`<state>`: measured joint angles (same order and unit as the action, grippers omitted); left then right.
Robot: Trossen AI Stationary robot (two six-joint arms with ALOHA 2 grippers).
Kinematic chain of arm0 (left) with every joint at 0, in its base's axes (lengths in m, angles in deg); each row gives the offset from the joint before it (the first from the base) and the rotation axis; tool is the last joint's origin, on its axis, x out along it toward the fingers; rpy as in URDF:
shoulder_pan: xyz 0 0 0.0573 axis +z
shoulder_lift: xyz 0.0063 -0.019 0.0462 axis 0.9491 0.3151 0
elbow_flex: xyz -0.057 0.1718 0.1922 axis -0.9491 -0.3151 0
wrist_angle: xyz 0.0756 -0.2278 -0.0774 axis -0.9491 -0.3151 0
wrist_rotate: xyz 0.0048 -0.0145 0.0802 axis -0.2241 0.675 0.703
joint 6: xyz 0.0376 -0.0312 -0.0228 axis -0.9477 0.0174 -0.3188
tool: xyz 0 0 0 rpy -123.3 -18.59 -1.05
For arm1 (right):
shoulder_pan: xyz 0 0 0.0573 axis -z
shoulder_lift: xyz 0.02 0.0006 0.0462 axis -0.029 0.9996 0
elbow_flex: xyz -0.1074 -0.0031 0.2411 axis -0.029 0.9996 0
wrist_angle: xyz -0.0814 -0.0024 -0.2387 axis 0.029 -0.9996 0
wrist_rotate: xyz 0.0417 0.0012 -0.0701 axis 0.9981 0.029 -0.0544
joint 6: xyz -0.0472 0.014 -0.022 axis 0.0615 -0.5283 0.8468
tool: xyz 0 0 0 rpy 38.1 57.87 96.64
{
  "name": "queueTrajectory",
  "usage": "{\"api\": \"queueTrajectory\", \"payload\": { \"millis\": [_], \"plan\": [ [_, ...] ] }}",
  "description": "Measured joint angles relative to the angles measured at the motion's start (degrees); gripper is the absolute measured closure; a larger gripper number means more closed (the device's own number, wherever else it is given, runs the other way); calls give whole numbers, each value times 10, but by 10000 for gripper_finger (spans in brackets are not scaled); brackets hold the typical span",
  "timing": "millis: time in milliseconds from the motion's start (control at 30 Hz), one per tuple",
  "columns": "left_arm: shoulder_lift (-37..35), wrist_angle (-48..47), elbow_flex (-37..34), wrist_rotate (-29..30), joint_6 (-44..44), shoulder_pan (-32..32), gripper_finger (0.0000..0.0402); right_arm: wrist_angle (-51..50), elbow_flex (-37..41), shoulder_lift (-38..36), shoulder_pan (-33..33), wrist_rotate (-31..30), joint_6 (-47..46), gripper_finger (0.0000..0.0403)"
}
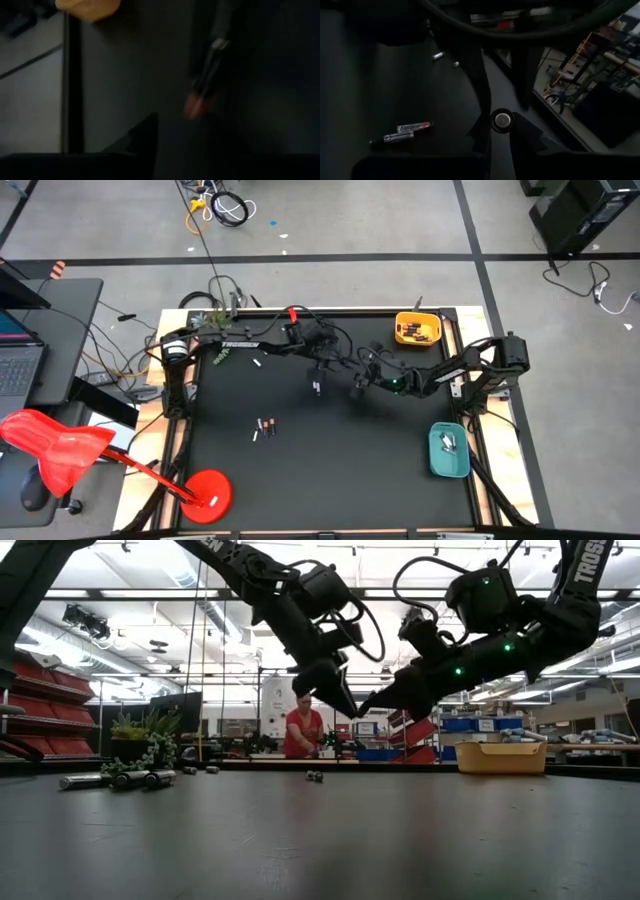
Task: Sort batteries
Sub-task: Put the black battery into the yellow bin
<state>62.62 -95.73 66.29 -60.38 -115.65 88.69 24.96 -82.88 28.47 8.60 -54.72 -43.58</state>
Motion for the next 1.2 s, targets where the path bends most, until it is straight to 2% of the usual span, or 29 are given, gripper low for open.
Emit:
{"api": "queueTrajectory", "payload": {
  "millis": [133, 233, 300, 433, 567, 700, 867, 1033, 1200],
  "plan": [
    [0, -21, 0, 79, 2, 0, 206, -42, 0, -24, 1, -6, -44, 357],
    [0, -35, 0, 118, 4, 0, 191, -113, -6, -61, 12, -36, -94, 357],
    [0, -39, 0, 123, 11, 0, 190, -230, -32, -89, 26, -68, -136, 357],
    [-3, -48, 0, 118, 35, -6, 197, -529, -113, -125, 81, -107, -236, 357],
    [-11, -59, -1, 118, 66, -18, 214, -691, -161, -142, 135, -136, -273, 357],
    [-51, -34, -31, 117, 78, -25, 237, -735, -170, -161, 191, -136, -275, 357],
    [-142, 31, -135, 125, 98, -25, 260, -772, -170, -169, 254, -135, -280, 357],
    [-242, 70, -243, 148, 145, -31, 265, -770, -170, -160, 311, -126, -278, 355],
    [-317, 68, -324, 173, 200, -40, 265, -772, -170, -149, 349, -87, -277, 279]
  ]
}}
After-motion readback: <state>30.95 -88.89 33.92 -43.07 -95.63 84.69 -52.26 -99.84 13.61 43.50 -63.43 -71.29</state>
